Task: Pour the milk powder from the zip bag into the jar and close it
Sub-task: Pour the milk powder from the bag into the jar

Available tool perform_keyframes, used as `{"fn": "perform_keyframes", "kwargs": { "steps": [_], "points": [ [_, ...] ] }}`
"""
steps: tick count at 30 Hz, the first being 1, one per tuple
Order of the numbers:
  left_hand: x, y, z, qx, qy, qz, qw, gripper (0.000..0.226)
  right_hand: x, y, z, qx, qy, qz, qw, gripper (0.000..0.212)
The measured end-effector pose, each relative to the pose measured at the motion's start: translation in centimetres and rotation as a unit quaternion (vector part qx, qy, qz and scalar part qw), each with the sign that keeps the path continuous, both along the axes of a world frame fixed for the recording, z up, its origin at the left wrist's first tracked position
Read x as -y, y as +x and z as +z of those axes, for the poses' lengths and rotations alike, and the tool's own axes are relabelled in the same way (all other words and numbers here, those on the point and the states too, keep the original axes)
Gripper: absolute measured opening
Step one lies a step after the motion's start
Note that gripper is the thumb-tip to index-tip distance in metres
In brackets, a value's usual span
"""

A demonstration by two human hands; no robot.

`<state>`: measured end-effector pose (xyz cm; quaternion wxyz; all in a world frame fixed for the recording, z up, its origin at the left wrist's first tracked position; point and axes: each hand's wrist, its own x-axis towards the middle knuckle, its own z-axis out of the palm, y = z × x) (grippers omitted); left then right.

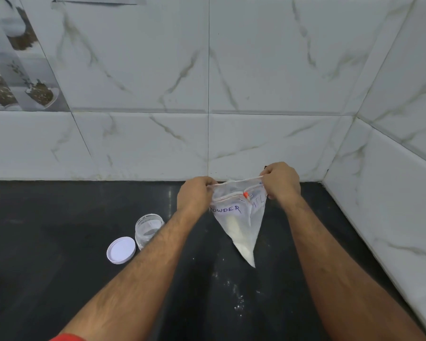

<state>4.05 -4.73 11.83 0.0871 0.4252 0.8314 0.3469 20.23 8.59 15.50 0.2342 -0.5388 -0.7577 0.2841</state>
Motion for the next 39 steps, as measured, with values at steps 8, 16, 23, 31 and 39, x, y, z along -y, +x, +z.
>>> {"fn": "perform_keyframes", "kwargs": {
  "steps": [8,16,23,31,39],
  "points": [
    [0.6,1.3,0.9,0.092,-0.018,-0.198,0.976,0.115,0.8,-0.3,-0.4,-0.104,-0.053,-0.013,0.993,0.035],
    [0.4,2.8,0.5,-0.01,-0.03,-0.152,0.988,0.138,2.0,-0.9,-0.4,-0.129,-0.077,0.005,0.989,0.031],
    [0.2,2.2,-0.8,0.0,0.002,-0.128,0.992,0.113,1.7,-0.2,-0.3,-0.077,-0.071,0.043,0.994,0.032],
    [-0.7,1.5,-0.7,0.048,-0.01,-0.064,0.997,0.04,1.2,0.9,-0.5,-0.163,-0.119,0.05,0.978,0.025],
    [-1.8,1.4,0.2,0.052,-0.067,-0.094,0.992,0.036,0.9,2.1,-1.3,-0.229,-0.127,0.029,0.965,0.022]
  ]
}}
